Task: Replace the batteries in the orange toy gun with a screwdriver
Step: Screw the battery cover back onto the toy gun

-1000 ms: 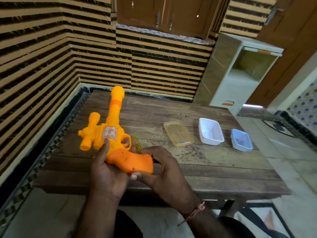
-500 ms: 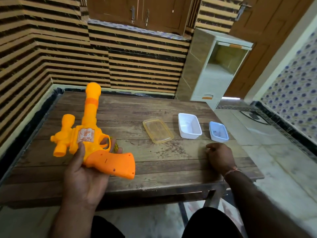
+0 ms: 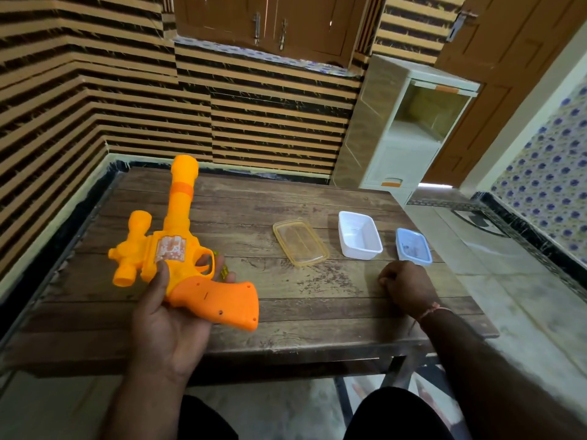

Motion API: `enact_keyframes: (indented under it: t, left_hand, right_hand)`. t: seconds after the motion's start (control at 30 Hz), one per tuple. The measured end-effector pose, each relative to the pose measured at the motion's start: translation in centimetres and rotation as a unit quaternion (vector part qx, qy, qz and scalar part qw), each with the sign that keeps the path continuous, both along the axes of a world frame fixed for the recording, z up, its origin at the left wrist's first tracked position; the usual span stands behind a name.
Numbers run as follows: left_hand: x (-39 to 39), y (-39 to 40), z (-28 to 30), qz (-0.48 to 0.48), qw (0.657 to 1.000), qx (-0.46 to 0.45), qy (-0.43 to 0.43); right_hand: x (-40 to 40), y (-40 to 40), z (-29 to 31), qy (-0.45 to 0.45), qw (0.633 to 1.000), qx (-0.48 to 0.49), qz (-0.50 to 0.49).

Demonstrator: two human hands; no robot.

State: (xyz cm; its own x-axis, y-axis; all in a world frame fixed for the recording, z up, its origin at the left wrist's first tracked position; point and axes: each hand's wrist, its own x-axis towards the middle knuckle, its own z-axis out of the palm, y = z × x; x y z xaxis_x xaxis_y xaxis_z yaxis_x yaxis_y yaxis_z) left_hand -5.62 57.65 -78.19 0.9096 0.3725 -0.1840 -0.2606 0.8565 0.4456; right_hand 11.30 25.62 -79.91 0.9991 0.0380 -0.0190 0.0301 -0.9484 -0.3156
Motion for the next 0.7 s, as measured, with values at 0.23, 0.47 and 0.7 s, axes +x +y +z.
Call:
enact_keyframes:
  t: [0.23,0.47,0.7]
  left_hand:
    - [0.1,0.4,-0.4,0.010,1.000,-0.024,0.006]
    - [0.1,0.5,-0.5,-0.001,1.000,-0.020,-0.014]
    - [0.0,0.6,-0.7,0.001,1.000,-0.028,-0.008]
  right_hand:
    - [0.4,-0.7,0.4,0.022,0.999,0.038,0.000]
    - [0.3,-1.5,0.5,0.013,0.998,0.059,-0.011]
    - [0.2,-1.3,0.2,0.003,0.998,0.064,-0.028]
